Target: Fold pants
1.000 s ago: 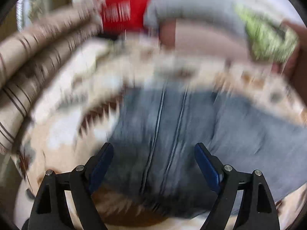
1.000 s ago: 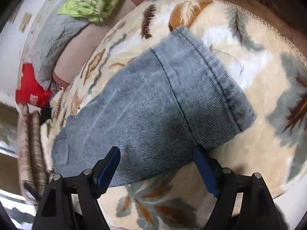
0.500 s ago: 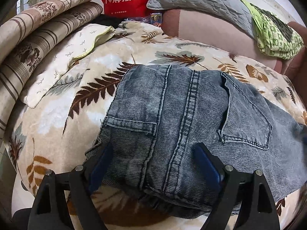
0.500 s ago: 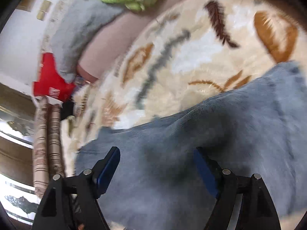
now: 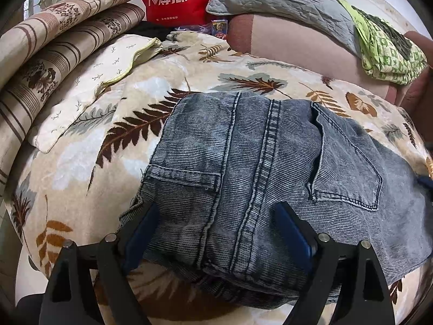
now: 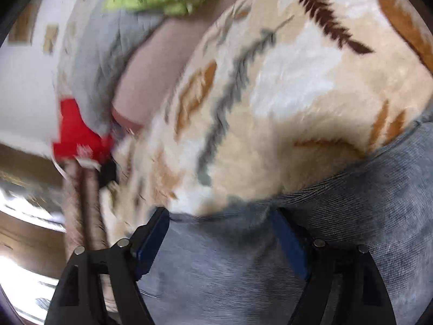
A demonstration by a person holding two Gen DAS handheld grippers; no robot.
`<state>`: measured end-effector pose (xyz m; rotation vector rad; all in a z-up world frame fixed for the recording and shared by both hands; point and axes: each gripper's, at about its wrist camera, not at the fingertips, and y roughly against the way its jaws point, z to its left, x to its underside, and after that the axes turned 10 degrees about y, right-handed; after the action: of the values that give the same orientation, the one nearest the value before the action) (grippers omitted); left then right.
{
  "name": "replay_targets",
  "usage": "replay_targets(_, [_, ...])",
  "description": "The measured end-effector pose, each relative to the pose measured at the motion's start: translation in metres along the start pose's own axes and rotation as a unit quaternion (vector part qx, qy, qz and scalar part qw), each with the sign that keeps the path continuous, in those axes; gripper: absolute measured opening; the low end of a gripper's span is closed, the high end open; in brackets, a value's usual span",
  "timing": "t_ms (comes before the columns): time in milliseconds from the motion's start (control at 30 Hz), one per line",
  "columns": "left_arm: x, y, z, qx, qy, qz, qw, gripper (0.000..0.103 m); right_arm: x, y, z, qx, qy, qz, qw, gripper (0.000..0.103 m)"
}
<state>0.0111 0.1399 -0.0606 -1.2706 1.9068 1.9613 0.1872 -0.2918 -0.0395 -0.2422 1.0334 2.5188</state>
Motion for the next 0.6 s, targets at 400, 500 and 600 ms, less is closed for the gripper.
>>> replay_targets(400, [-0.002,0.000,0.003,0.011,0.005,0.006,0.9999,0.088,0.013,-0.004,0.029,-0.006,0.018,-0.011,1.000,0.081])
replay_targets(500, [-0.003,0.001,0.003,0.012,0.011,0.005,0.9999,0.088,0.033,0.034,0.054,0.005,0.065,-0.025,0.998,0.081])
replay_targets(600, [-0.004,0.006,0.005,0.017,0.022,-0.002,0.9996,0.088,0.067,0.079,0.062,0.012,0.096,-0.036,0.995,0.081])
